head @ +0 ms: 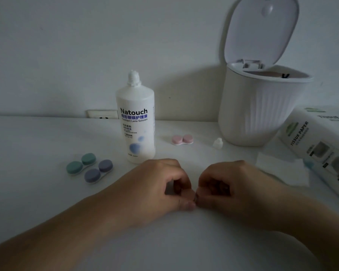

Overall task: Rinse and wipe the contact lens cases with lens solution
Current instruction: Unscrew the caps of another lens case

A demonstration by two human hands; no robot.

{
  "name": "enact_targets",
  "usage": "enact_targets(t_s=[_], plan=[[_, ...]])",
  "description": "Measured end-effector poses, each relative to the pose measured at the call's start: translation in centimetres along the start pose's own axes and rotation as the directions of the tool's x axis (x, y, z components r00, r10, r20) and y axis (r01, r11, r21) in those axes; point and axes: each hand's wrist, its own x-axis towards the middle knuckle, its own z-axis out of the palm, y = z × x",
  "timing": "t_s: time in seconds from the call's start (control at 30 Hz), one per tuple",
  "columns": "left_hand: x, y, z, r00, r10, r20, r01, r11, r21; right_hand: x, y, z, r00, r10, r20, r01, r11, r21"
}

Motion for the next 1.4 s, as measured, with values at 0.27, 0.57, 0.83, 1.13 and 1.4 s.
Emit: enact_targets(t_s=[0.27, 0.57, 0.83, 1.13, 1.4], plan=[[-0.1, 0.4, -0.5, 0.999, -0.044, 0.026, 0.045, 0.999, -0.031, -0.2, 0.4, -0.1, 0.996, -0.082, 0.031, 0.081, 0.996, 0.04], [-0.2, 0.8, -0.6, 0.996, -0.089, 0.008, 0.09, 0.994, -0.067, 0.0, 0.6, 0.1, 0.991, -0.072, -0.114, 0.082, 0.992, 0.091], [-0.2, 0.9, -0.7, 0.993, -0.117, 0.031, 0.119, 0.99, -0.08, -0.2, 0.5, -0.1, 0.992, -0.111, -0.067, 0.12, 0.98, 0.156], [-0.2, 1.2, -0.7, 0.991, -0.136, 0.017, 0.137, 0.987, -0.088, 0.0, 0.3, 0.1, 0.983, -0.158, -0.098, 0.17, 0.976, 0.135], [-0.2, 1.1, -0.7, 0.992, -0.127, 0.023, 0.129, 0.986, -0.104, -0.2, 0.4, 0.3, 0.987, -0.086, -0.134, 0.101, 0.989, 0.105]])
